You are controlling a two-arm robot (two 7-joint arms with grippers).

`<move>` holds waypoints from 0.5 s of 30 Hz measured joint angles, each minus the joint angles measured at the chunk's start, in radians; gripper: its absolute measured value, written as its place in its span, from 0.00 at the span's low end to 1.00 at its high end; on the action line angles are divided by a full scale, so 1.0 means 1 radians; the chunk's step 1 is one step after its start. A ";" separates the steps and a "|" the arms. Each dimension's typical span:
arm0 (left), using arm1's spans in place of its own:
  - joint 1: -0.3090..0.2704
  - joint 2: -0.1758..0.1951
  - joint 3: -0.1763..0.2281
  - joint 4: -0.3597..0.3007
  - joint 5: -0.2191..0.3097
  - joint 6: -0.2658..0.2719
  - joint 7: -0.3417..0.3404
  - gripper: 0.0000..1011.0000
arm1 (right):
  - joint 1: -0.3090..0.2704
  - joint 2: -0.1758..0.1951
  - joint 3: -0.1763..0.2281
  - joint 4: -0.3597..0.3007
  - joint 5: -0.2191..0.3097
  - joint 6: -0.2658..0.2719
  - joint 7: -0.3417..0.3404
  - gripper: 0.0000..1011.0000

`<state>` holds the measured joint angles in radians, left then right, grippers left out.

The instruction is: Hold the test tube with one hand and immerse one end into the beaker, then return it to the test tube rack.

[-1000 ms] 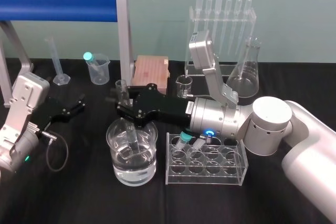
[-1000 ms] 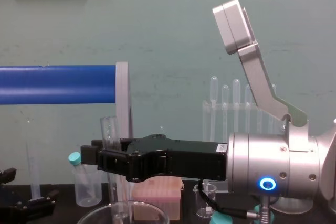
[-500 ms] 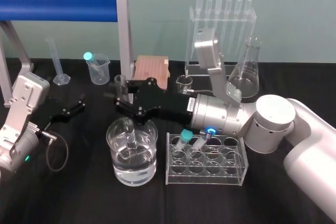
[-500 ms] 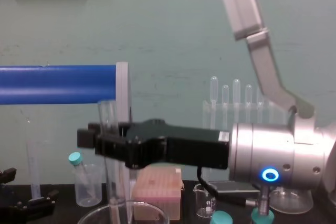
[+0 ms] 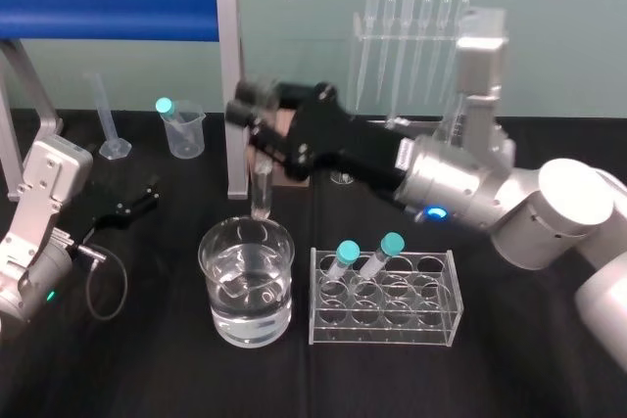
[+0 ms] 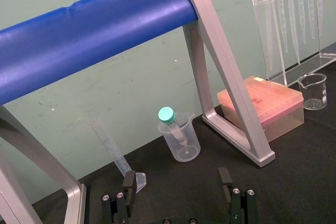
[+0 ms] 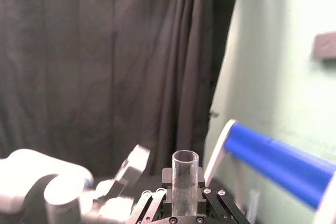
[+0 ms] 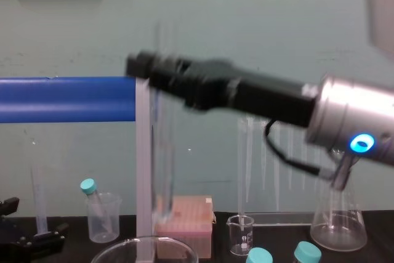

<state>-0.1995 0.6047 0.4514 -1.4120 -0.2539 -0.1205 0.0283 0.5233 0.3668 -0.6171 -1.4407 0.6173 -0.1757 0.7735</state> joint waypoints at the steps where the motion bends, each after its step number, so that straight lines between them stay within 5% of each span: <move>1: 0.000 0.000 0.000 0.000 0.000 0.000 0.000 0.99 | -0.005 0.004 0.010 -0.009 0.004 -0.006 -0.005 0.24; 8: 0.000 0.000 0.000 0.000 0.000 0.000 0.000 0.99 | -0.055 0.051 0.092 -0.109 -0.002 -0.031 -0.102 0.24; 15: 0.000 0.000 0.000 0.000 0.000 0.000 0.000 0.99 | -0.155 0.111 0.176 -0.220 -0.047 0.017 -0.242 0.24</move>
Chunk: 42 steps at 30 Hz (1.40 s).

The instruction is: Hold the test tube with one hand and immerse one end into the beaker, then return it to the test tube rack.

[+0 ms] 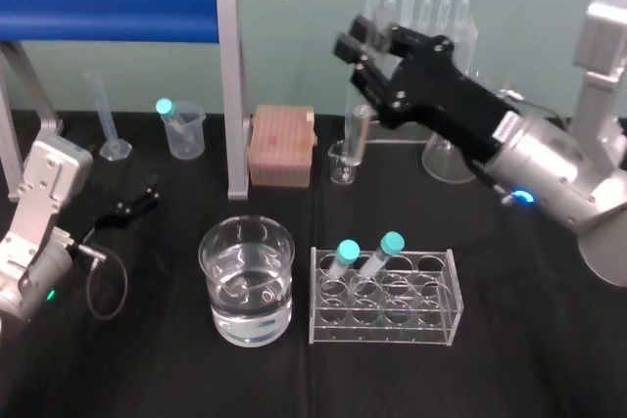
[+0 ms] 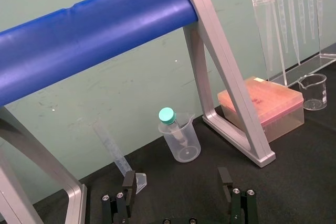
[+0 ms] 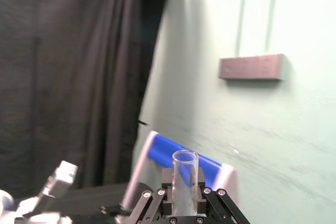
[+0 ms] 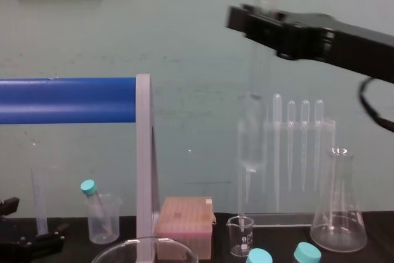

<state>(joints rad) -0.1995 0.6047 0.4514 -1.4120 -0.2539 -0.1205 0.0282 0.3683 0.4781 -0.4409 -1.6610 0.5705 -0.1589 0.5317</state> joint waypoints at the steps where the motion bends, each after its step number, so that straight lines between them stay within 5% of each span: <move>1: 0.000 0.000 0.000 0.000 0.000 0.000 0.000 0.99 | -0.024 0.011 0.016 -0.022 -0.005 0.012 -0.023 0.24; 14: 0.000 0.000 0.000 0.000 0.000 0.000 0.000 0.99 | -0.231 0.090 0.137 -0.207 -0.030 0.108 -0.159 0.24; 27: 0.000 0.000 0.000 0.000 0.000 0.000 0.000 0.99 | -0.342 0.076 0.185 -0.283 -0.058 0.149 -0.220 0.24; 42: 0.000 0.000 0.000 0.000 0.000 0.000 0.000 0.99 | -0.391 0.047 0.217 -0.290 -0.097 0.160 -0.236 0.24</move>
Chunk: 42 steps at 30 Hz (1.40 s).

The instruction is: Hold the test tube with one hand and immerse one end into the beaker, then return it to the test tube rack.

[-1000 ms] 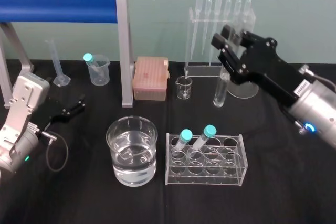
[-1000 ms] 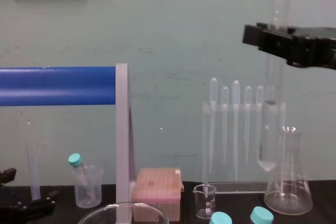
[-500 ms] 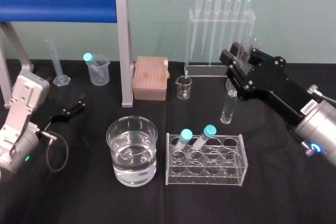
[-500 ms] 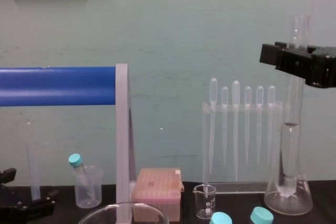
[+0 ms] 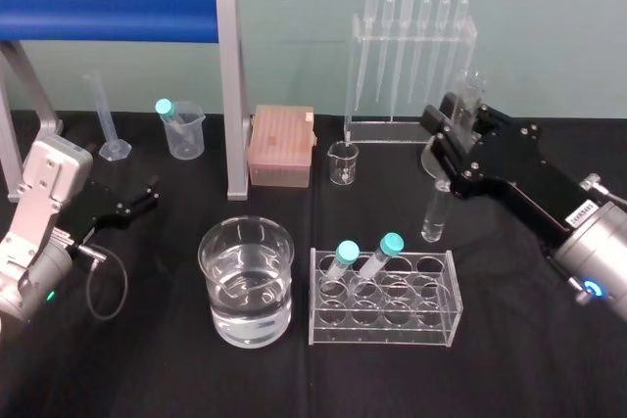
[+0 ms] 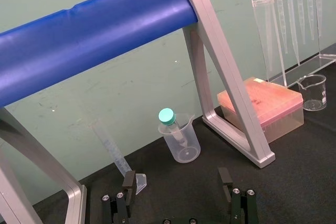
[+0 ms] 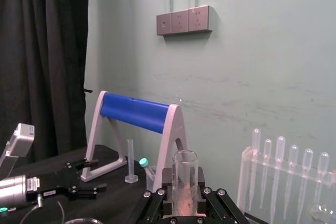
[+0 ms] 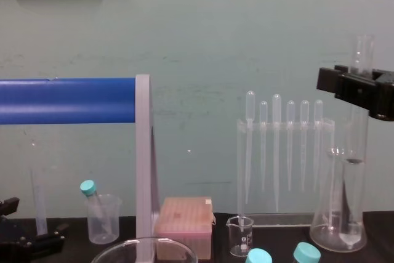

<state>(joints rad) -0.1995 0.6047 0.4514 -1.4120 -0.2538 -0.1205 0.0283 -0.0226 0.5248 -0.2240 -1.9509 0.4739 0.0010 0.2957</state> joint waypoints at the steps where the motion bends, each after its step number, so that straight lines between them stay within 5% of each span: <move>1: 0.000 0.000 0.000 0.000 0.000 0.000 0.000 0.99 | -0.004 0.000 0.007 0.002 0.000 -0.004 0.005 0.24; 22: 0.000 0.000 0.000 0.000 0.000 0.000 0.000 0.99 | -0.079 -0.021 0.081 0.019 -0.002 -0.042 0.040 0.24; 42: 0.000 0.000 0.000 0.000 0.000 0.000 0.000 0.99 | 0.006 -0.040 0.024 0.134 0.003 -0.022 0.087 0.24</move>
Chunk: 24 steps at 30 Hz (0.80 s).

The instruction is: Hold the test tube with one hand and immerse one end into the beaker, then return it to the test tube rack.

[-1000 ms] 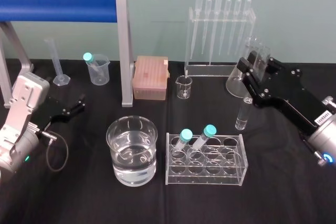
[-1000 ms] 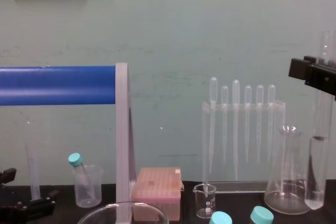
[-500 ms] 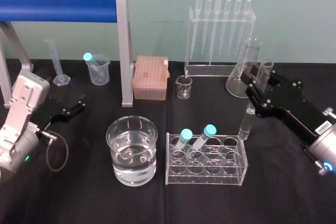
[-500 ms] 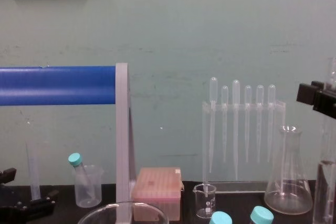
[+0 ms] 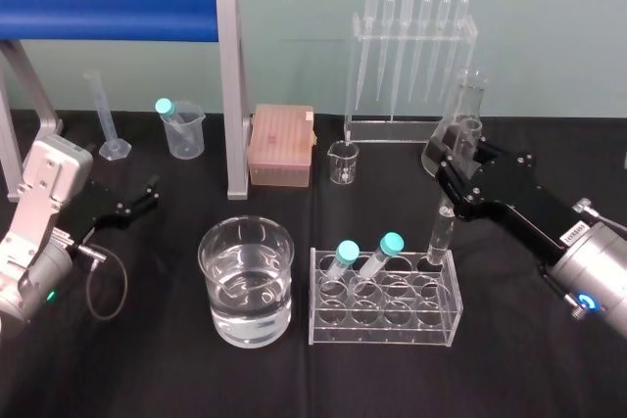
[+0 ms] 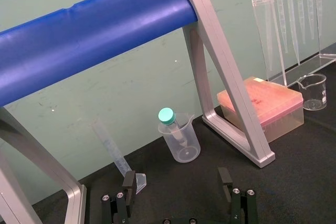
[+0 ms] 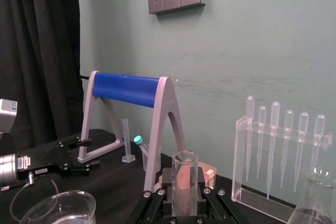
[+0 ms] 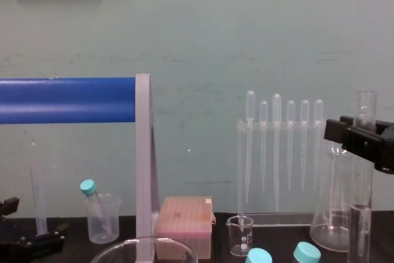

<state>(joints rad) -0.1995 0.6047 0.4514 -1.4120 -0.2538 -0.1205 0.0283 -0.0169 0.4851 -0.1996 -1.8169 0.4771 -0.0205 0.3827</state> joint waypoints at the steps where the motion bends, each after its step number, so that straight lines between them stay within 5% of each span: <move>1: 0.000 0.000 0.000 0.000 0.000 0.000 0.000 0.99 | 0.008 -0.001 -0.005 0.008 -0.001 0.002 0.002 0.24; 24: 0.000 0.000 0.000 0.000 0.000 0.000 0.000 0.99 | 0.097 -0.007 -0.065 0.088 0.001 0.032 0.027 0.24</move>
<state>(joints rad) -0.1996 0.6047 0.4514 -1.4120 -0.2539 -0.1205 0.0283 0.0803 0.4779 -0.2650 -1.7288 0.4781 0.0114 0.4095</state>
